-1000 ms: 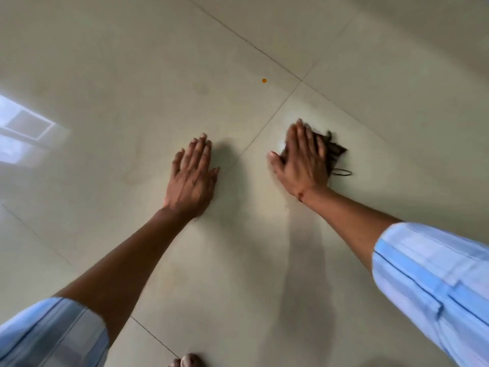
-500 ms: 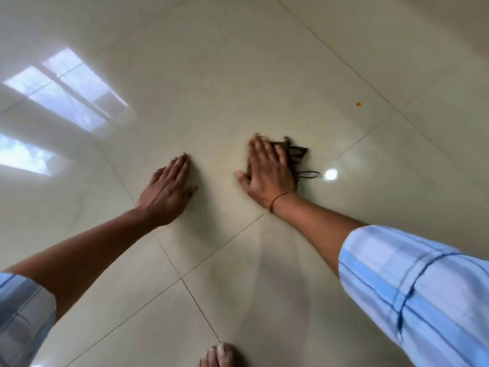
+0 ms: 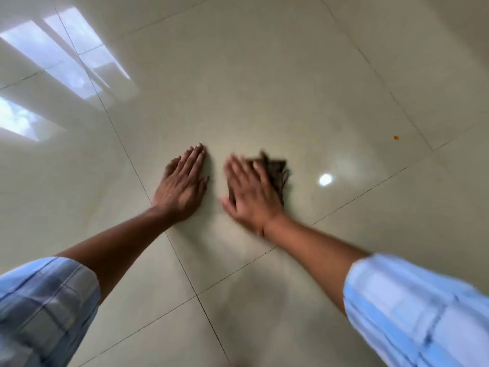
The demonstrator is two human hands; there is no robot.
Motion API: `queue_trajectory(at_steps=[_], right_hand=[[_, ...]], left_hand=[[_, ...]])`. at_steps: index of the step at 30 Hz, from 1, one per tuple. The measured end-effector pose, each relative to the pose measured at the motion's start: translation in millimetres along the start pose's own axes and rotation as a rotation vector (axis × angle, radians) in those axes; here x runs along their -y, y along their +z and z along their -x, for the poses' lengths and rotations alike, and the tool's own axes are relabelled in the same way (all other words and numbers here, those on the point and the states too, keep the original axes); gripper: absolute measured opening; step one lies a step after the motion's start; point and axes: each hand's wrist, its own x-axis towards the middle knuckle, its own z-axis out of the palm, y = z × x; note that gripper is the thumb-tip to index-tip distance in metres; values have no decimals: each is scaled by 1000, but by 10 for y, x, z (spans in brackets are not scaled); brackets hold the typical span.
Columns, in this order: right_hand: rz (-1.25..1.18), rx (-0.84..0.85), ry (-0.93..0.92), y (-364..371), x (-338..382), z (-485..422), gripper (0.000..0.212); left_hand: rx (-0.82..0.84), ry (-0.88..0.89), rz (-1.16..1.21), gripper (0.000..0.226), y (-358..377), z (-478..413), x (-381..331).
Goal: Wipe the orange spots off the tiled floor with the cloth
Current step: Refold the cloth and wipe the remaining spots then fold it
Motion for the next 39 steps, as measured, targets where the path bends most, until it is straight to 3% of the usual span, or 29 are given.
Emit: queue_trajectory(at_steps=[3,6,9,11,14,18,24,27,31,33,37,39], right_hand=[[-5,93,-131,-93,-270,790,75],[11,35,140,-249,-820,310,74],[2,-62,339,-285,-736,-596,76],[-11,-40,269,-186,-417,-719,77],[53,52,59,-120,-204,89,77],[25,137,38,-184,-551,870,77],[34,-36,289,-418,-1146,-740,77],[39,-106,277,-349,-1217,-791,76],[28,-10,113,-249,-1243,254,78],[22,-2,89,-331,-1560,88,78],[15,-73,353,-582,-2267,-684,70],[0,-131,422,-575,-2536,-590,71]], left_hand=[[23,-12,11,63,-95,8,-49],[29,-5,13,63,-88,4,-29],[5,15,6,61,-27,-11,-3],[-4,14,0,60,-11,-10,-1],[22,13,7,60,-95,0,-21],[53,-9,19,60,-150,0,-38],[24,4,-23,63,-48,11,-11],[20,46,-79,70,-132,-112,32],[18,112,-36,72,-396,-398,-416],[-3,160,23,70,-364,-652,-798],[-62,144,113,68,-83,-1276,-1439],[-61,76,157,69,69,-1487,-1630]])
